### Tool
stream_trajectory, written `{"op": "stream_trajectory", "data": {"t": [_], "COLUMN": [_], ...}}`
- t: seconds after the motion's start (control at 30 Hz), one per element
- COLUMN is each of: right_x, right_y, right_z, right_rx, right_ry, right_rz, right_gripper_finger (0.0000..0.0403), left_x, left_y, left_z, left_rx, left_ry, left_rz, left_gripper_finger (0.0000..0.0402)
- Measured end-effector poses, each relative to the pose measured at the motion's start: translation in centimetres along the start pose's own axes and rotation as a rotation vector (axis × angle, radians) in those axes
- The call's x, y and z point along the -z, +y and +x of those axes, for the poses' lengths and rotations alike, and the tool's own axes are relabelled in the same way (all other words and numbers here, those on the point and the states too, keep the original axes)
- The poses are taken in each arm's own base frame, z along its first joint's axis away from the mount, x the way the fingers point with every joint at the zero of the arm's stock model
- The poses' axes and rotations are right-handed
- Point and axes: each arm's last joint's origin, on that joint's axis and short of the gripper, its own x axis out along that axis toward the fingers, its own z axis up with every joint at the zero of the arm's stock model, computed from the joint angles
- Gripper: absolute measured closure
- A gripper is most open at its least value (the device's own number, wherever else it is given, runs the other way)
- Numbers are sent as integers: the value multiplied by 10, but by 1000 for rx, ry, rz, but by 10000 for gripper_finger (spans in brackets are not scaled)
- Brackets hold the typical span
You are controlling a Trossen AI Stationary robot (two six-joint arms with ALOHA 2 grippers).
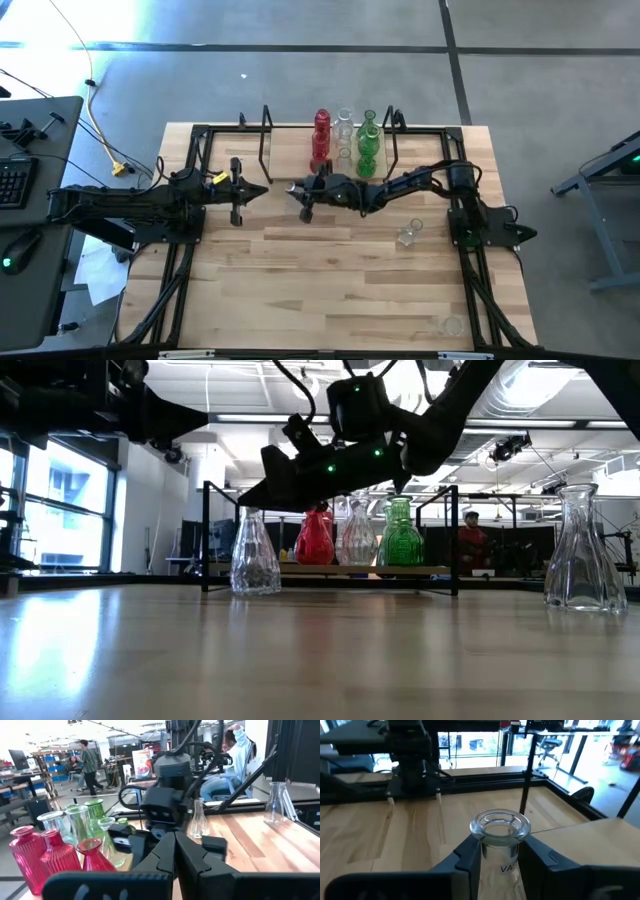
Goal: Sort vases onto shelf
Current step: Put the bottom left transparent vase on the shelf
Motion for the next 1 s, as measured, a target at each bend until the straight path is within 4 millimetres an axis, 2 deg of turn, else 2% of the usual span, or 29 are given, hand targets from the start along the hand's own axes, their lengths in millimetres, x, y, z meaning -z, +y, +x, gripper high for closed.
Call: {"op": "stream_trajectory", "data": {"t": [0.2, 0.4, 0.5, 0.63, 0.73, 1.0], "right_x": [3, 6, 4, -14, -30, -63], "right_y": [-18, -23, -23, -21, -11, 14], "right_z": [3, 3, 2, -7, -17, -61], "right_rx": [1, 14, 12, 5, 29, 127], "right_ry": [28, 52, 55, 55, 67, 211], "right_rz": [52, 52, 45, 14, -59, -226], "right_gripper_finger": [298, 242, 218, 203, 202, 206], "left_x": [2, 6, 1, -6, -11, -33], "left_y": [0, -1, -6, -18, -26, -44], "left_z": [2, 6, 12, 21, 28, 49], "left_rx": [-17, -82, -95, -148, -219, -343], "left_ry": [18, 63, 72, 107, 178, 337], "left_rz": [-54, -94, -93, -73, -25, -48], "left_gripper_finger": [383, 345, 324, 298, 283, 248]}}
